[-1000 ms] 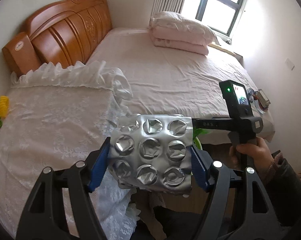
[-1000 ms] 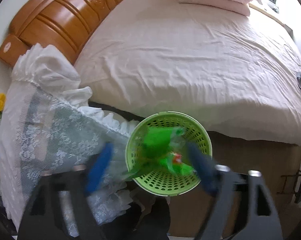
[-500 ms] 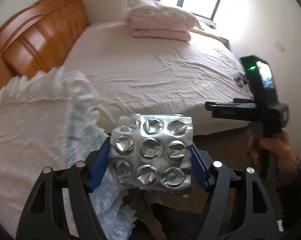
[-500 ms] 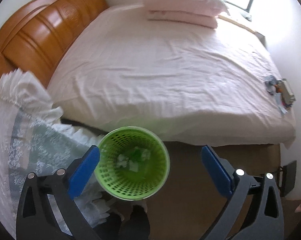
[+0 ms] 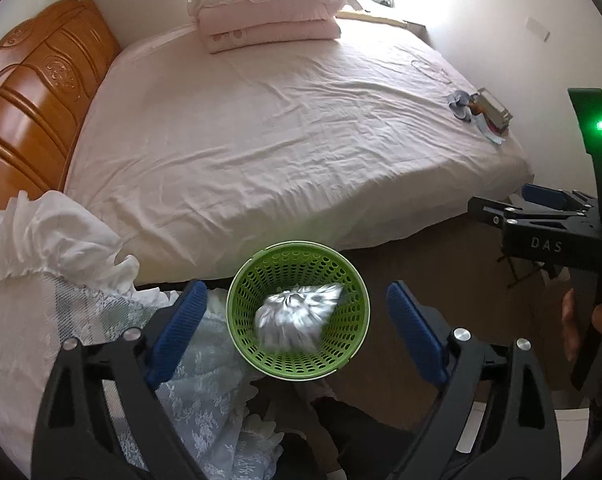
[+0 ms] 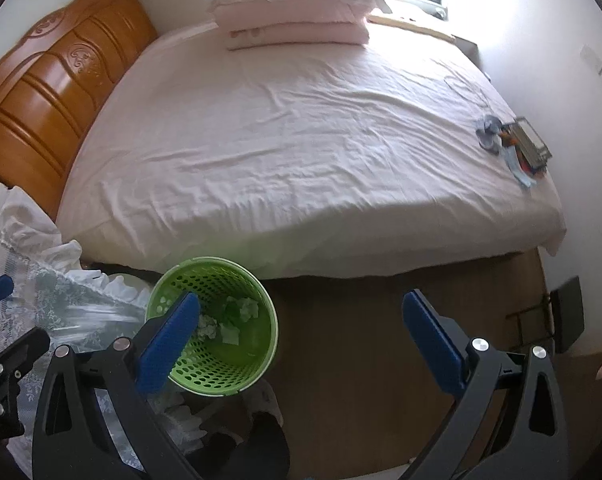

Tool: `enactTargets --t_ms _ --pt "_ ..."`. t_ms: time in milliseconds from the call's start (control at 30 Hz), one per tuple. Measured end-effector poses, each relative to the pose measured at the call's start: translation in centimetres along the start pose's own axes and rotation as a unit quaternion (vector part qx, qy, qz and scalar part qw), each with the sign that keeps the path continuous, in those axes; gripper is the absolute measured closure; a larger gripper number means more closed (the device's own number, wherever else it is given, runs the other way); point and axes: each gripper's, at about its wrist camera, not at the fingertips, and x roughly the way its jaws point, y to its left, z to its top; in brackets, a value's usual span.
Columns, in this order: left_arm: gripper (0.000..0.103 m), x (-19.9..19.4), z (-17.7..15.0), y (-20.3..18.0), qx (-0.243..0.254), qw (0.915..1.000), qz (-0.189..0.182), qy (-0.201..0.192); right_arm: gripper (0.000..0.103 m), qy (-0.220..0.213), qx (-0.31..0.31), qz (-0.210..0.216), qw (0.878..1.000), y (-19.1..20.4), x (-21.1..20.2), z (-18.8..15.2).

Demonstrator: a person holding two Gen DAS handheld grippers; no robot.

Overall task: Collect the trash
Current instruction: 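Move both open tools back toward the milk carton and yellow wrapper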

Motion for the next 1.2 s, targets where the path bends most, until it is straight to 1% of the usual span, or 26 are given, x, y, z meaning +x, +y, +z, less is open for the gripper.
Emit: enactTargets --t_ms 100,200,300,400,433,500,567,600,667,700,733,767,833,867,900,933,967,1000,1067,1100,1167,1200 --pt "0.009 -0.3 -0.1 0.1 0.0 1.0 0.002 -0.002 0.003 0.004 0.004 0.003 1.0 -0.1 0.2 -0.2" --pt "0.008 -1.0 -0.4 0.9 -0.013 0.9999 0.004 -0.009 0.003 0.005 0.001 0.009 1.0 0.4 0.3 -0.1" --pt "0.008 -2.0 -0.9 2.6 -0.038 0.9991 0.01 -0.016 0.003 0.002 -0.007 0.016 1.0 1.5 0.2 0.2" --pt "0.008 -4.0 -1.6 4.6 -0.066 0.9966 0.03 -0.038 0.003 -0.006 -0.019 0.03 0.999 3.4 -0.7 0.5" --pt "0.008 -5.1 -2.0 5.4 -0.078 0.9949 0.039 -0.05 0.003 -0.009 -0.022 0.036 0.999 3.9 -1.1 0.5" --pt "0.008 -7.4 -2.8 7.0 -0.097 0.9912 0.055 -0.071 0.003 -0.022 -0.039 0.066 0.997 5.9 -2.8 0.8" --pt "0.008 -10.3 -4.2 9.3 -0.127 0.9843 0.076 -0.096 0.003 -0.038 -0.07 0.097 0.992 8.8 -4.7 1.1" --pt "0.008 -11.3 -4.8 10.2 -0.138 0.9814 0.084 -0.103 0.003 -0.042 -0.08 0.105 0.99 9.7 -5.2 1.2" --pt "0.008 -14.0 -6.8 12.8 -0.175 0.9708 0.112 -0.12 0.003 -0.056 -0.119 0.137 0.982 13.3 -7.0 1.2" --pt "0.008 -15.1 -7.9 14.0 -0.193 0.9649 0.127 -0.126 0.003 -0.059 -0.13 0.147 0.979 14.5 -7.4 1.2" --pt "0.008 -15.9 -8.8 14.9 -0.207 0.96 0.138 -0.13 0.003 -0.063 -0.152 0.166 0.972 16.6 -8.2 1.1" --pt "0.008 -17.1 -10.3 16.3 -0.229 0.951 0.159 -0.133 0.003 -0.065 -0.162 0.173 0.969 17.6 -8.5 1.1" --pt "0.008 -18.7 -12.8 18.2 -0.261 0.9365 0.191 -0.135 0.003 -0.071 -0.196 0.201 0.957 21.2 -9.5 0.8" --pt "0.008 -19.6 -14.4 19.2 -0.279 0.9285 0.205 -0.135 0.002 -0.07 -0.222 0.221 0.947 24.0 -10.1 0.4" --pt "0.008 -20.1 -15.5 19.8 -0.29 0.9232 0.213 -0.134 0.002 -0.07 -0.233 0.23 0.942 25.2 -10.5 0.4" --pt "0.008 -20.9 -17.1 20.7 -0.308 0.9145 0.226 -0.132 0.003 -0.07 -0.246 0.239 0.937 26.6 -10.8 0.1" --pt "0.008 -21.4 -18.2 21.3 -0.321 0.9085 0.234 -0.131 0.002 -0.068 -0.271 0.257 0.925 29.1 -11.4 -0.5" --pt "0.008 -22.0 -19.8 22.0 -0.339 0.8998 0.243 -0.13 0.003 -0.067 -0.282 0.265 0.92 30.5 -11.7 -0.8" --pt "0.008 -23.1 -22.3 23.1 -0.37 0.8841 0.256 -0.127 0.002 -0.063 -0.316 0.288 0.902 34.0 -12.6 -2.1" --pt "0.008 -23.7 -24.1 23.8 -0.392 0.872 0.264 -0.126 0.002 -0.061 -0.327 0.294 0.896 35.2 -12.9 -2.7" --pt "0.008 -24.5 -26.2 24.4 -0.418 0.8567 0.274 -0.128 0.002 -0.057 -0.359 0.313 0.877 38.3 -13.7 -4.1" --pt "0.008 -25.2 -27.7 24.7 -0.437 0.8438 0.284 -0.129 0.002 -0.057 -0.367 0.318 0.872 39.1 -14.0 -4.6"
